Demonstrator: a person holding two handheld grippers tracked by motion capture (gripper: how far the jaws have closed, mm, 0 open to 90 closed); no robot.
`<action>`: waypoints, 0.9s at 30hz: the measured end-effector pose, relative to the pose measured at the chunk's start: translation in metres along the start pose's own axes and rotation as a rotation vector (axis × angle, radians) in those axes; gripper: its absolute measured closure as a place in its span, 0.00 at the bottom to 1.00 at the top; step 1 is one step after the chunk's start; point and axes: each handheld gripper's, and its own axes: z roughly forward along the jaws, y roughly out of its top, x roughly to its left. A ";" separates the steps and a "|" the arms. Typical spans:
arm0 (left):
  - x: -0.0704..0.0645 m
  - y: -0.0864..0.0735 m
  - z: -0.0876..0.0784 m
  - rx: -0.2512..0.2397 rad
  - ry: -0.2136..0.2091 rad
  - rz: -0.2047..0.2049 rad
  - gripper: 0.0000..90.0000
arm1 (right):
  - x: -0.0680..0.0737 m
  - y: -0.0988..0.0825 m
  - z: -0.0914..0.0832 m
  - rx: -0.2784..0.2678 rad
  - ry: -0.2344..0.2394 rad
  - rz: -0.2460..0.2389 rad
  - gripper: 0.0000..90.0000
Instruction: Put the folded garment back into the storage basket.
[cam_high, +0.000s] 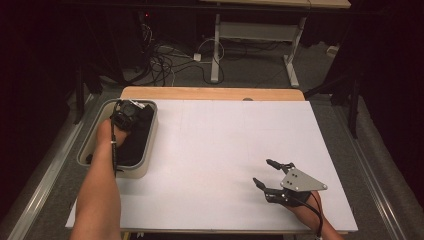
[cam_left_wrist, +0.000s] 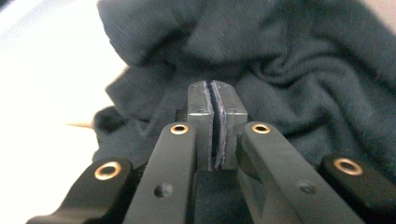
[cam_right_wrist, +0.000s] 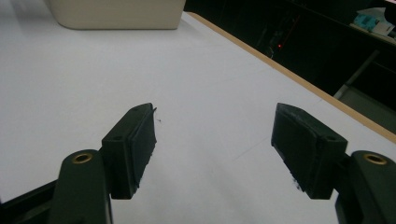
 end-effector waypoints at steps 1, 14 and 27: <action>0.000 0.000 0.000 0.000 0.000 0.000 0.94 | 0.000 0.000 0.000 0.000 0.000 0.000 0.34; -0.001 0.002 -0.031 -0.192 0.027 -0.034 0.94 | 0.002 0.001 0.002 -0.003 0.000 -0.003 0.33; -0.010 0.002 -0.044 -0.277 0.037 -0.016 0.91 | 0.003 0.001 0.003 -0.008 0.004 -0.004 0.31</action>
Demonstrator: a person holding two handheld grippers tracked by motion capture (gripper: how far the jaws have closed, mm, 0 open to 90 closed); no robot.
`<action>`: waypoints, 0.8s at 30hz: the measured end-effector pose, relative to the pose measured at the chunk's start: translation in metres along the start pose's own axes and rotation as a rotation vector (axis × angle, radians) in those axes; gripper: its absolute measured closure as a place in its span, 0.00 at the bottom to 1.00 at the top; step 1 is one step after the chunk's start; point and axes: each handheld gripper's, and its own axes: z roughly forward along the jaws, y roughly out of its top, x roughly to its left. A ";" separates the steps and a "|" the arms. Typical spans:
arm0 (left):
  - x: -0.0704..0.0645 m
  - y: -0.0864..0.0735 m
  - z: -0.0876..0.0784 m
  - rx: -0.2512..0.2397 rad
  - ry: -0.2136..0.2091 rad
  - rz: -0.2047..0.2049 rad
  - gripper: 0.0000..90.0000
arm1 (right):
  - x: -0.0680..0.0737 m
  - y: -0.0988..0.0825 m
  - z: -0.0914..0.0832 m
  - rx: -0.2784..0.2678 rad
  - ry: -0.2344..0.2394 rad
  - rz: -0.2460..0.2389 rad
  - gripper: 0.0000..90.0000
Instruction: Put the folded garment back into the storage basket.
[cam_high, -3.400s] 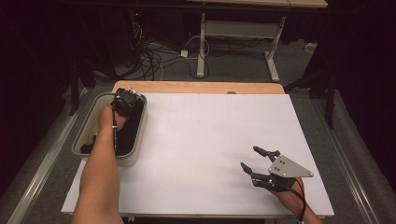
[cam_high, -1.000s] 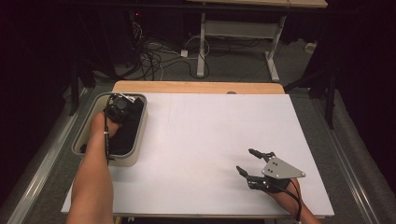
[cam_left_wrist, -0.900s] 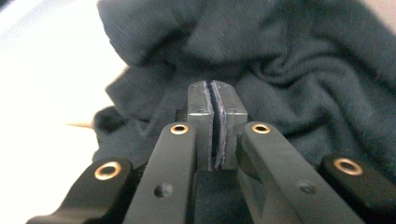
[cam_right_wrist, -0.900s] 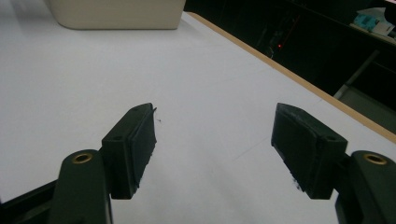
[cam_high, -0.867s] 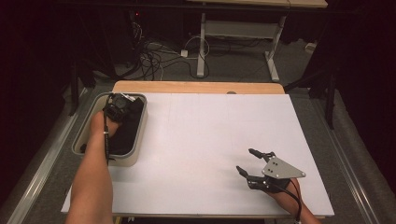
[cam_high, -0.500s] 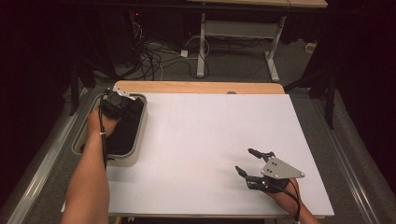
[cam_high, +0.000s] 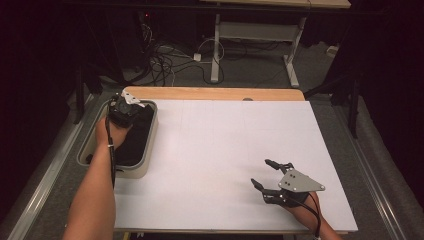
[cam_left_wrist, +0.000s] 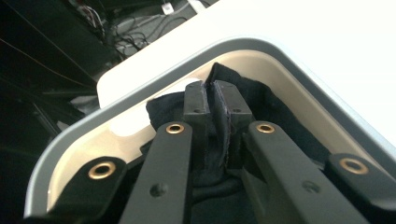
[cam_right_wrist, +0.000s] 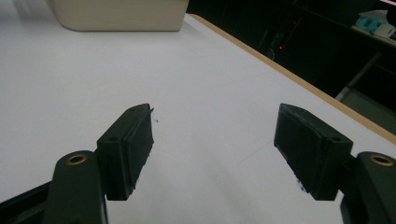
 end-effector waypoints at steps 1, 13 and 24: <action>0.000 0.000 -0.002 -0.015 0.000 -0.004 0.89 | 0.000 0.000 0.000 -0.001 0.000 0.003 0.31; -0.004 -0.002 -0.007 -0.066 0.005 -0.011 0.79 | 0.001 0.000 0.001 0.003 0.001 -0.003 0.31; -0.006 -0.002 -0.009 -0.095 -0.008 -0.012 0.59 | 0.002 0.000 0.002 0.006 0.003 -0.007 0.32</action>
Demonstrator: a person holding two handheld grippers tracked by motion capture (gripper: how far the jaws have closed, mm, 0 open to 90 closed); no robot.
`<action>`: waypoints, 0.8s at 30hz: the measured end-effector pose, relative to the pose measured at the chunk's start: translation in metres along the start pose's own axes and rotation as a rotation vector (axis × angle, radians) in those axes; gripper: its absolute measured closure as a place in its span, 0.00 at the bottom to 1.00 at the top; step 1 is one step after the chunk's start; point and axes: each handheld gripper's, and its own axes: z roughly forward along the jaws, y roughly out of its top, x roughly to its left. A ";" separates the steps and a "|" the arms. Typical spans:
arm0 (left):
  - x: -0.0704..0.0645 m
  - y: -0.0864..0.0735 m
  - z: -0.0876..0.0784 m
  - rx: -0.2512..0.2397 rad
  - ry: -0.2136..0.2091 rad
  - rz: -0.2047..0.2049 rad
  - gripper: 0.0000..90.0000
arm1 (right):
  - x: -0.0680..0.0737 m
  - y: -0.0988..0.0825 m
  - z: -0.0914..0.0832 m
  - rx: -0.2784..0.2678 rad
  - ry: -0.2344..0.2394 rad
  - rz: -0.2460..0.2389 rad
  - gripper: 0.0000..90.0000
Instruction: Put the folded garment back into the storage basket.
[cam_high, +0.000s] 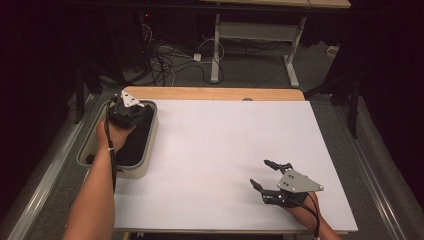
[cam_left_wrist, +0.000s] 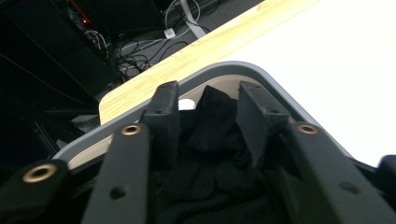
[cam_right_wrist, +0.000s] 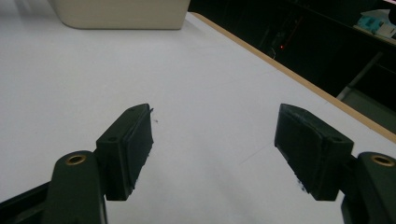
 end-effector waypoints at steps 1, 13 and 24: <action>-0.001 0.000 0.000 -0.002 0.000 0.008 0.58 | 0.000 0.000 0.000 0.000 0.000 0.003 0.32; -0.006 0.000 -0.005 -0.048 0.020 -0.001 0.29 | -0.001 -0.001 0.000 -0.006 -0.007 0.007 0.30; -0.012 -0.002 -0.010 -0.080 0.004 0.006 0.22 | -0.002 -0.001 0.001 -0.020 -0.013 0.027 0.25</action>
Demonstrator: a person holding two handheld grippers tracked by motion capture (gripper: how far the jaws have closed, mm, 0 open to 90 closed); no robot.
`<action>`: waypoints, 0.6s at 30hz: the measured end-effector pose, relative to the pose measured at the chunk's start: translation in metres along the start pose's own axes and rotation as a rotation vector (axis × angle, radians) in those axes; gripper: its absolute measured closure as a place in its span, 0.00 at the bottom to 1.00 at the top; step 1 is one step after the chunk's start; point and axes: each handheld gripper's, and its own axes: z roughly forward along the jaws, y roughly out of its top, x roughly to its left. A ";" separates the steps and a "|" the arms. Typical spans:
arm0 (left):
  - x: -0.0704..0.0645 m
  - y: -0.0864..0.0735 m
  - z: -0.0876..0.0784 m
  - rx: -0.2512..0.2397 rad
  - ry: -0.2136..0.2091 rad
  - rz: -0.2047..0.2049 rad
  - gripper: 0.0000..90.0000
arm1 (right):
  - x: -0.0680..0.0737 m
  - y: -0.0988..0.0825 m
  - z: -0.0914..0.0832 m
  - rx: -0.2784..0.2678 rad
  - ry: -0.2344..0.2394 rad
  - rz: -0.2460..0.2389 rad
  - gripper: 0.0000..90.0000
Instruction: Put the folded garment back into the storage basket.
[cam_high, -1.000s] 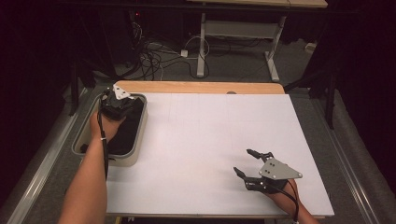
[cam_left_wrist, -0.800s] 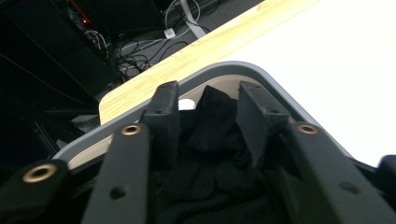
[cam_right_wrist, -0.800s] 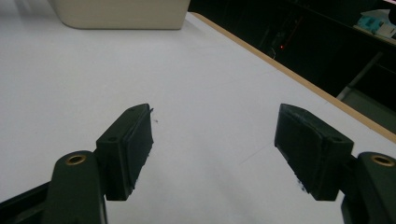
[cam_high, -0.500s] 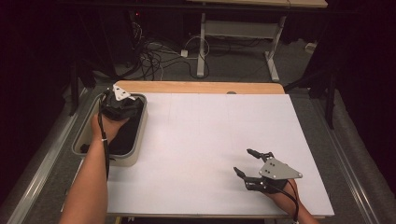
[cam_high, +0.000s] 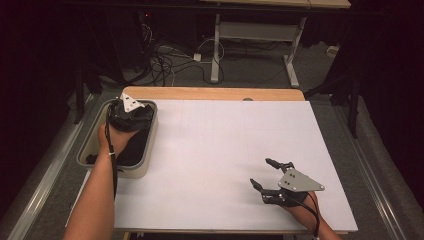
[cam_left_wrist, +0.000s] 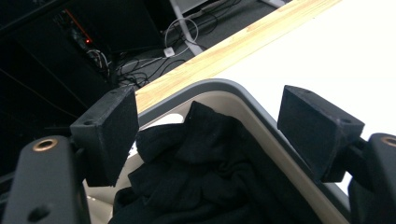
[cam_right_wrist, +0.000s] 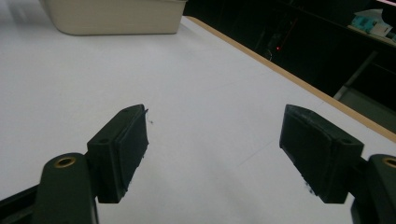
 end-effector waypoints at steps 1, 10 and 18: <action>0.000 0.000 -0.001 -0.004 -0.002 0.000 0.22 | 0.000 0.000 0.000 -0.003 0.004 0.008 0.25; -0.005 0.004 -0.008 -0.042 -0.007 0.012 0.22 | -0.002 0.000 0.000 -0.009 -0.003 0.036 0.20; -0.012 0.007 -0.016 -0.078 -0.029 0.029 0.22 | -0.002 -0.001 0.001 -0.003 -0.010 0.045 0.18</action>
